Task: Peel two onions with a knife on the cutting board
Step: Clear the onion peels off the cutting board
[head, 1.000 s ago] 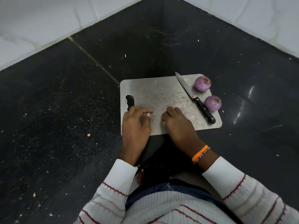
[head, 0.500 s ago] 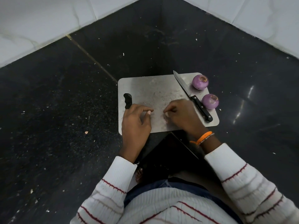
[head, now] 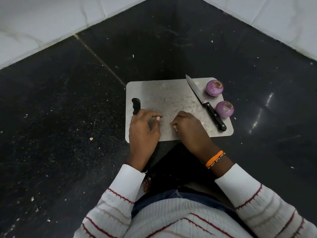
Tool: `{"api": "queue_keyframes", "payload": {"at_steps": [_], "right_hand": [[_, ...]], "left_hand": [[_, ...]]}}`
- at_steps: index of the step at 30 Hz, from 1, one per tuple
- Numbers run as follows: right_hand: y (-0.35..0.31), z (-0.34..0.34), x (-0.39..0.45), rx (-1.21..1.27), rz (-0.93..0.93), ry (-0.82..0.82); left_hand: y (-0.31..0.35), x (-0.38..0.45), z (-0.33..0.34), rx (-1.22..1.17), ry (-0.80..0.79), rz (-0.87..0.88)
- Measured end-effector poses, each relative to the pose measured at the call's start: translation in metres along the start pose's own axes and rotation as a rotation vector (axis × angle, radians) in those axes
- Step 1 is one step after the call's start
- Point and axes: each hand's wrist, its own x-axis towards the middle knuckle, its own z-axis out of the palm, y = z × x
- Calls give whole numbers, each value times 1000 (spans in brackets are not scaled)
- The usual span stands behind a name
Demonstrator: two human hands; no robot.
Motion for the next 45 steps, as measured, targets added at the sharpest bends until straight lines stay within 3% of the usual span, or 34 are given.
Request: {"api": "queue_keyframes", "payload": {"at_steps": [3,11,14,18,22,24,28,32,40,45], "right_hand": [[-8,5,-6,-129,-56,-38],[-10,10,-6,-320,-165,114],[6,9,0,16,-70,111],[33,-22,14,748,396,42],[45,-41,10,1097,512,-2],[43,-44,8,1217,549,-51],[23,-38,6,1571,634,-149],[1,-29,0,1648,600,-202],[-37,-14,-24,1669,545,-342],[-69,-1,-61,1604,482,-558]], "left_hand": [[2,1,1,3,3,-1],[6,5,9,1,-15,-16],[7,7,12,4,-14,-13],[8,8,13,11,2,-23],[14,0,15,-62,-5,-45],[17,-8,14,-140,-24,-125],[21,-21,12,-439,-27,-456],[22,-27,1,-667,30,-582],[21,-64,-20,-728,123,-618],[11,-125,-41,-756,194,-665]]}}
